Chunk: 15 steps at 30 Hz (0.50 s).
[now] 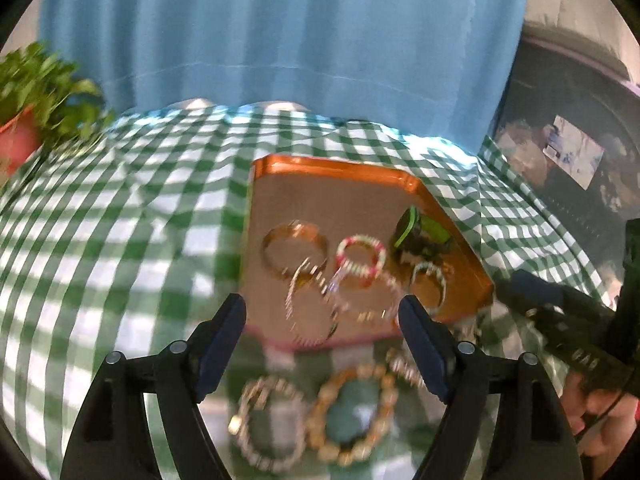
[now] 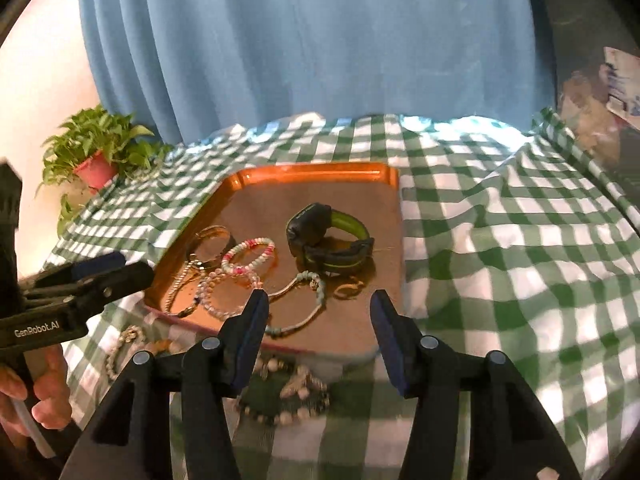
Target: Organize jewelry
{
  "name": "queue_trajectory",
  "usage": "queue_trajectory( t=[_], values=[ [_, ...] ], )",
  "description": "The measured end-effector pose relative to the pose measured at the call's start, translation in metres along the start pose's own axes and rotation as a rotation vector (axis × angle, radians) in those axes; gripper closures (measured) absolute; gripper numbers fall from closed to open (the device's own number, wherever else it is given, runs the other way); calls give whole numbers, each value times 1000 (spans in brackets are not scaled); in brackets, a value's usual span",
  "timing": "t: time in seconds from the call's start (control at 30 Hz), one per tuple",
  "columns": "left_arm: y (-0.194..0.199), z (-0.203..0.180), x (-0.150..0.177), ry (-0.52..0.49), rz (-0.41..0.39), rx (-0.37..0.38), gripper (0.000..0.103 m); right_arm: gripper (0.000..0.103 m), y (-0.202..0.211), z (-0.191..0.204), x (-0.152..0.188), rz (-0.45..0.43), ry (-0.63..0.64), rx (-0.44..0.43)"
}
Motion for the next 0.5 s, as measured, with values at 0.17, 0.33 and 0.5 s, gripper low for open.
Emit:
queue_trajectory(
  t=[0.17, 0.33, 0.5],
  values=[
    [21, 7, 28, 9, 21, -13, 24, 53, 34, 6, 16, -45, 0, -29],
    [26, 12, 49, -16, 48, -19, 27, 69, 43, 20, 29, -27, -16, -92],
    [15, 13, 56, -64, 109, -26, 58, 87, 31, 46, 37, 13, 35, -167]
  ],
)
Point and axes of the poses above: each gripper's, at about its wrist camera, not at the fingertips, and y roughly against the way its jaws point, z to its left, x to its underside, the point moved 6 cm from there along -y, roughly the way its jaws point, and after that the axes turned 1 degree about z, right-handed, at the moved point
